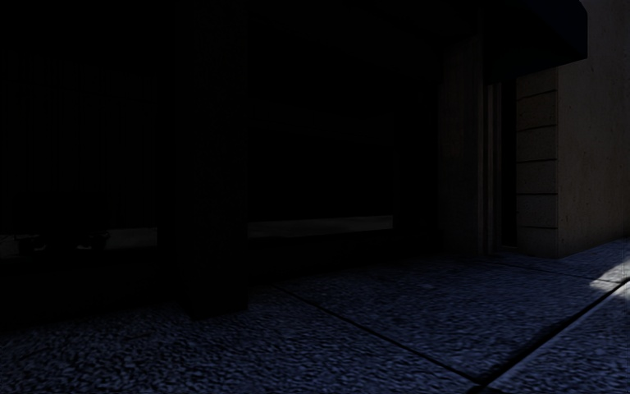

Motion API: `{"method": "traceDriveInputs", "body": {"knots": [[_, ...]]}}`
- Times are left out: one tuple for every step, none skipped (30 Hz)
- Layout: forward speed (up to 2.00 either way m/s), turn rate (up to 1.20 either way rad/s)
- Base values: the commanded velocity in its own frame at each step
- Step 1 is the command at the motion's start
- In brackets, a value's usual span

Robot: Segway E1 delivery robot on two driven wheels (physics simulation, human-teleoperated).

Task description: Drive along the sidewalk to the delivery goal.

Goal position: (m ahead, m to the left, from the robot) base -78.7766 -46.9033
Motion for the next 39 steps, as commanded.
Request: {"method": "traceDriveInputs", "body": {"knots": [[1.01, -0.57], [1.19, -0.61], [1.38, -0.67], [1.48, -0.68], [1.48, -0.68], [1.51, -0.69], [1.53, -0.73], [1.53, -0.73], [1.54, -0.79], [1.55, -0.84], [1.55, -0.86], [1.55, -0.87], [1.55, -0.87], [1.57, -0.88], [1.60, -0.88], [1.60, -0.88], [1.65, -0.91], [1.67, -0.92], [1.68, -0.92], [1.68, -0.92], [1.68, -0.92], [1.68, -0.92], [1.68, -0.92], [1.68, -0.92], [1.68, -0.92], [1.68, -0.92], [1.68, -0.92], [1.68, -0.92], [1.68, -0.92], [1.68, -0.92], [1.68, -0.92], [1.68, -0.92], [1.68, -0.92], [1.78, -0.92], [2.00, -0.86], [2.00, -0.86], [2.00, -0.83], [2.00, -0.83], [2.00, -0.83]]}}
